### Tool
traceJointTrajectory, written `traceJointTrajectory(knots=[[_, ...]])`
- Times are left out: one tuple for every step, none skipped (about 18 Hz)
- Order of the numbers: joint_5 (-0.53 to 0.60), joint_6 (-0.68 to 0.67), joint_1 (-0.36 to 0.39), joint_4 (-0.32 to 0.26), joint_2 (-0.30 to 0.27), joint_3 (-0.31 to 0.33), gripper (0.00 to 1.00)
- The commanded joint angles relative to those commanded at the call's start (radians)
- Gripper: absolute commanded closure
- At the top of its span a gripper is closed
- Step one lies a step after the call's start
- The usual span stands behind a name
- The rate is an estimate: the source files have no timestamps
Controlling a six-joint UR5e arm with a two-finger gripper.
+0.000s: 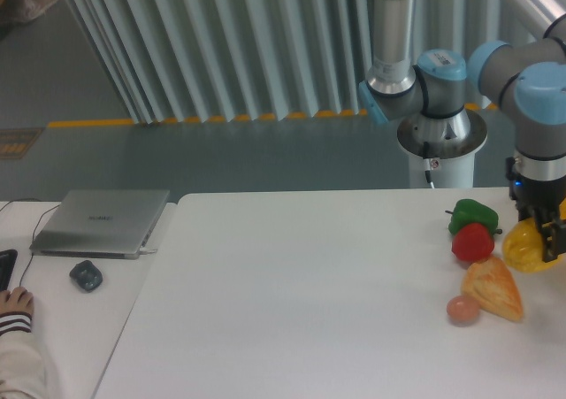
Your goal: Place the yellow pepper in a basket
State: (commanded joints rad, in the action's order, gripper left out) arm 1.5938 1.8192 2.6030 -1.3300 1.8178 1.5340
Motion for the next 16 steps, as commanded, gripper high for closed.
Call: traceJointTrajectory(knots=[[-0.006, 0.012, 0.014, -0.003, 0.000, 0.000, 0.41], [-0.011, 0.044, 0.031, -0.005, 0.000, 0.000, 0.41], [-0.008, 0.080, 0.041, -0.006, 0.000, 0.002, 0.41], [-0.008, 0.121, 0.057, -0.008, 0.000, 0.006, 0.41], [-0.008, 0.147, 0.072, -0.012, 0.000, 0.009, 0.41], [-0.003, 0.173, 0.092, -0.012, 0.000, 0.011, 0.41], [-0.002, 0.205, 0.107, -0.012, 0.000, 0.009, 0.41], [-0.002, 0.248, 0.120, -0.012, 0.000, 0.011, 0.41], [0.000, 0.293, 0.136, -0.011, 0.000, 0.011, 0.41], [-0.002, 0.355, 0.162, -0.012, 0.000, 0.012, 0.41], [0.000, 0.389, 0.175, -0.011, 0.000, 0.011, 0.41], [0.002, 0.431, 0.192, -0.011, 0.000, 0.011, 0.41], [0.000, 0.463, 0.206, -0.009, 0.002, 0.011, 0.41], [0.000, 0.503, 0.218, -0.008, 0.005, 0.012, 0.41], [-0.005, 0.552, 0.233, -0.008, 0.011, 0.012, 0.39], [-0.009, 0.584, 0.244, -0.006, 0.018, 0.012, 0.38]])
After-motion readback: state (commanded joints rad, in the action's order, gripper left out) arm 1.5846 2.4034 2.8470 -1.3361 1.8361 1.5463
